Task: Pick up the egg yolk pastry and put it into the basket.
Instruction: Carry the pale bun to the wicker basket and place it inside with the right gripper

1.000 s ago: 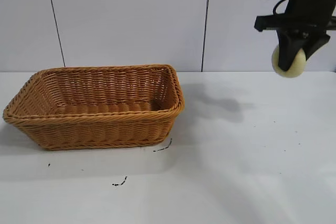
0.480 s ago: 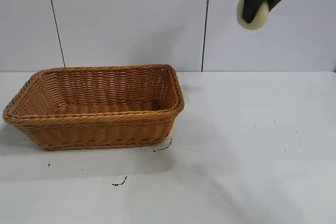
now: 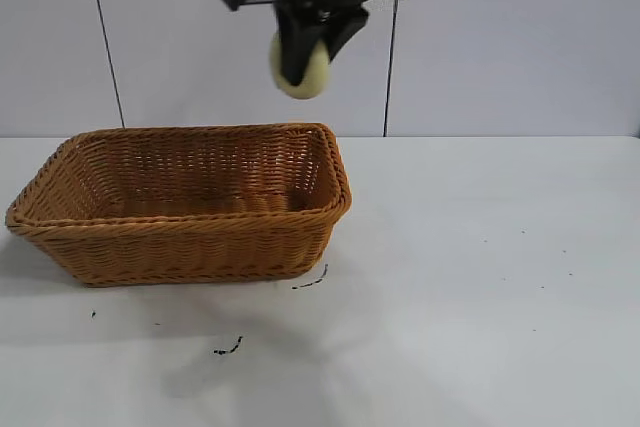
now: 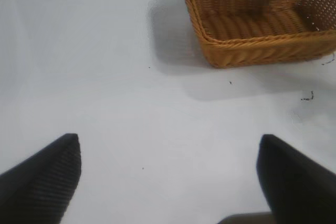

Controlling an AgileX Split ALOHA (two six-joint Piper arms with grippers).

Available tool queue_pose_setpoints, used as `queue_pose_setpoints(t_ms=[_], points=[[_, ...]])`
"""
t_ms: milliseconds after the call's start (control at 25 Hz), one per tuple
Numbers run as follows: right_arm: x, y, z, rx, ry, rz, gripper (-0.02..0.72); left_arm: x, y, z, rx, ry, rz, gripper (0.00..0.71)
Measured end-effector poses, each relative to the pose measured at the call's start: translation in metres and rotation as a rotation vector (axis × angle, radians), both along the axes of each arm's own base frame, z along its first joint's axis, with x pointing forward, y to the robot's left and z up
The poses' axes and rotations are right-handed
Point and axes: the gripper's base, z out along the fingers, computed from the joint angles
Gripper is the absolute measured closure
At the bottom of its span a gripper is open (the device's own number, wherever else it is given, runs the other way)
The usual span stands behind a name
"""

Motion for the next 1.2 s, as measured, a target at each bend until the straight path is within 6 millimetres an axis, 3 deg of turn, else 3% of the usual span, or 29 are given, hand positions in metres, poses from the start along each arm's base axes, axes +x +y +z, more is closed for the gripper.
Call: queue_pose_setpoints(t_ms=[240,600,680,840,920,1040,1200], points=[[0.000,0.042,-0.052,0.031,-0.028,0.050,0.542,0.000,0.000,0.000,0.000,0.000,0.000,0.017],[0.013,0.054,-0.121,0.022,-0.001,0.010,0.532,0.000,0.000,0.000,0.000,0.000,0.000,0.017],[0.013,0.054,-0.123,0.024,0.006,-0.005,0.470,0.000,0.000,0.000,0.000,0.000,0.000,0.017],[0.013,0.054,-0.123,0.034,0.003,-0.017,0.155,0.000,0.000,0.000,0.000,0.000,0.000,0.017],[0.013,0.054,-0.120,0.032,0.000,-0.017,0.061,0.000,0.000,0.000,0.000,0.000,0.000,0.017],[0.013,0.053,-0.104,0.031,-0.012,-0.015,0.022,0.000,0.000,0.000,0.000,0.000,0.000,0.017],[0.014,0.053,-0.067,0.056,-0.042,-0.014,0.015,0.000,0.000,0.000,0.000,0.000,0.000,0.017]])
